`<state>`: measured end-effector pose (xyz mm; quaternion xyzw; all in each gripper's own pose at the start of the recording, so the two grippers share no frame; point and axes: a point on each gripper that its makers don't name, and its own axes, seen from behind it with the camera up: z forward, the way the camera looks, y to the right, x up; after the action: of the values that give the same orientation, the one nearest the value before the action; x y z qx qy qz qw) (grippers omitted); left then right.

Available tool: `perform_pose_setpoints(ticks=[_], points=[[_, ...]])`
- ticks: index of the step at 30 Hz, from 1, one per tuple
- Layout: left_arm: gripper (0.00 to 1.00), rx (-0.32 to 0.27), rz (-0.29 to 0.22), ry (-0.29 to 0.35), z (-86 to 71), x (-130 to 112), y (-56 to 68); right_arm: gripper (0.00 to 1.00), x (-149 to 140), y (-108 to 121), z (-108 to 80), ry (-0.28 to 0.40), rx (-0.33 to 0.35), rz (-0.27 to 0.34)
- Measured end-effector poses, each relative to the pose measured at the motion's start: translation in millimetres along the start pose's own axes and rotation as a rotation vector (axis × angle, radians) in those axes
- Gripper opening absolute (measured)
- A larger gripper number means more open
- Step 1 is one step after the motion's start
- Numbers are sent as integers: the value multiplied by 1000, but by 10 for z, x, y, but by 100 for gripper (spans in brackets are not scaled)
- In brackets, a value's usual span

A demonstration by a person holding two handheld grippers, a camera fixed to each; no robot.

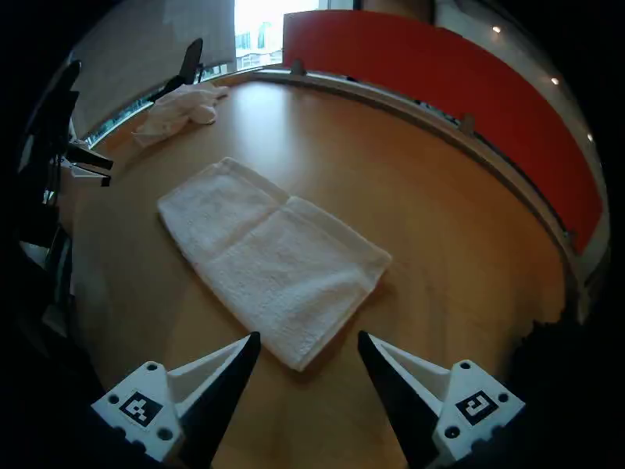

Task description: Fold towel

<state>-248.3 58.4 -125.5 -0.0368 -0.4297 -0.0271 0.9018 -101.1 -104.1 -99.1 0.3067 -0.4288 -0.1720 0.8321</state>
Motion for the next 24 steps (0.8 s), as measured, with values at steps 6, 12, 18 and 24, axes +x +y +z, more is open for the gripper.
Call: perform_pose_setpoints(ticks=[6,12,18,24], points=[[97,19,-34,1,-100,-91,-55,85,-92,-38,53,-31,28,-20],[97,30,-56,-2,-172,-171,-88,69,-227,-113,81,-75,76,-46],[97,39,-67,-5,-212,-229,-113,60,-296,-123,120,-99,93,-57],[97,37,-78,-8,-226,-272,-107,48,-299,-145,142,-101,108,-42]])
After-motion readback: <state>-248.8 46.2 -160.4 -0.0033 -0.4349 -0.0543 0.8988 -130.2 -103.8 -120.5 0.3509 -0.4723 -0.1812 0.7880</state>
